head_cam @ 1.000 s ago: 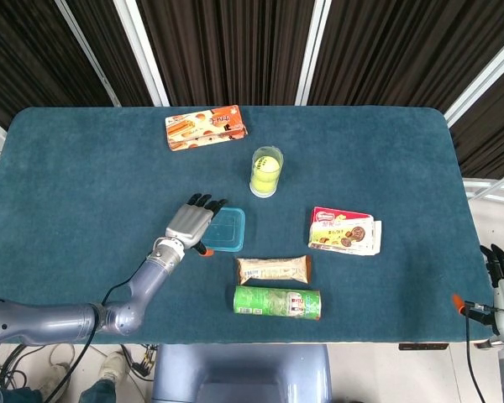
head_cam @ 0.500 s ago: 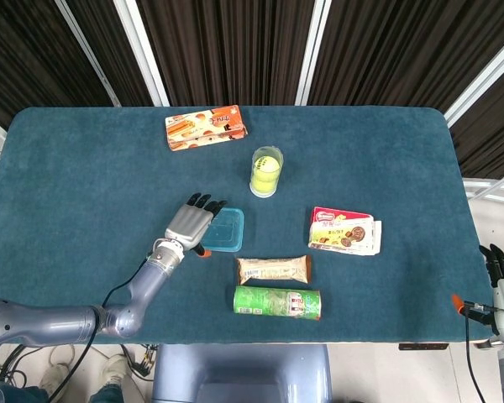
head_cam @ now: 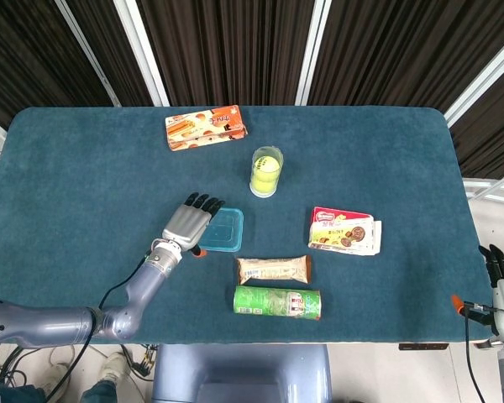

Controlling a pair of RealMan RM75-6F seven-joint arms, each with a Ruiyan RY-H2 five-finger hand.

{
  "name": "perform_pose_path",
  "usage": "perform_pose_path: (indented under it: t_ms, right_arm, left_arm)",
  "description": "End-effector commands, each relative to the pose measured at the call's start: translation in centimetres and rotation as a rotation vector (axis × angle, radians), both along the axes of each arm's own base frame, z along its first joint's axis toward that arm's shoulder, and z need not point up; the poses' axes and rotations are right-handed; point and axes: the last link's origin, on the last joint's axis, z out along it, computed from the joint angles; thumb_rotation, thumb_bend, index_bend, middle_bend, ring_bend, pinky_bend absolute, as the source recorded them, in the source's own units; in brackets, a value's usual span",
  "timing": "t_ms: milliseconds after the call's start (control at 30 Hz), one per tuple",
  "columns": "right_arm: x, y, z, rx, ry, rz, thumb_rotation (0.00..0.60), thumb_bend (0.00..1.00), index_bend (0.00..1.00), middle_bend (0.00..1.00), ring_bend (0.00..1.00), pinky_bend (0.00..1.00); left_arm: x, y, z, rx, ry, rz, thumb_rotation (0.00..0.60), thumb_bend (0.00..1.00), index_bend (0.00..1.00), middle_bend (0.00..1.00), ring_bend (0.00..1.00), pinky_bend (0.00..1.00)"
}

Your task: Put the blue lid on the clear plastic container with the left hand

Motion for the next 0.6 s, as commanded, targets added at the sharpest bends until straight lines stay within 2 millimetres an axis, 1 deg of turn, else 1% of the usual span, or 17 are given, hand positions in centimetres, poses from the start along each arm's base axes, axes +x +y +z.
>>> perform_pose_path:
  t_ms: [33, 167, 433, 600]
  right_arm:
    - [0.0, 0.0, 0.0, 0.0, 0.0, -0.001, 0.6, 0.29, 0.1, 0.0, 0.0, 0.0]
    - [0.0, 0.0, 0.0, 0.002, 0.001, -0.001, 0.6, 0.29, 0.1, 0.0, 0.0, 0.0]
    - [0.0, 0.0, 0.0, 0.002, 0.005, 0.0, 0.6, 0.29, 0.1, 0.0, 0.0, 0.0]
    - [0.0, 0.1, 0.0, 0.001, 0.004, -0.002, 0.6, 0.29, 0.1, 0.0, 0.0, 0.0]
  left_arm:
    - [0.1, 0.0, 0.1, 0.002, 0.0, -0.002, 0.6, 0.05, 0.0, 0.04, 0.0, 0.0]
    - [0.4, -0.4, 0.6, 0.007, -0.002, -0.026, 0.6, 0.05, 0.0, 0.04, 0.0, 0.0]
    - [0.8, -1.8, 1.8, -0.001, 0.003, -0.086, 0.6, 0.05, 0.0, 0.04, 0.0, 0.0]
    - [1.5, -1.8, 2.6, 0.037, -0.005, -0.132, 0.6, 0.08, 0.0, 0.06, 0.0, 0.0]
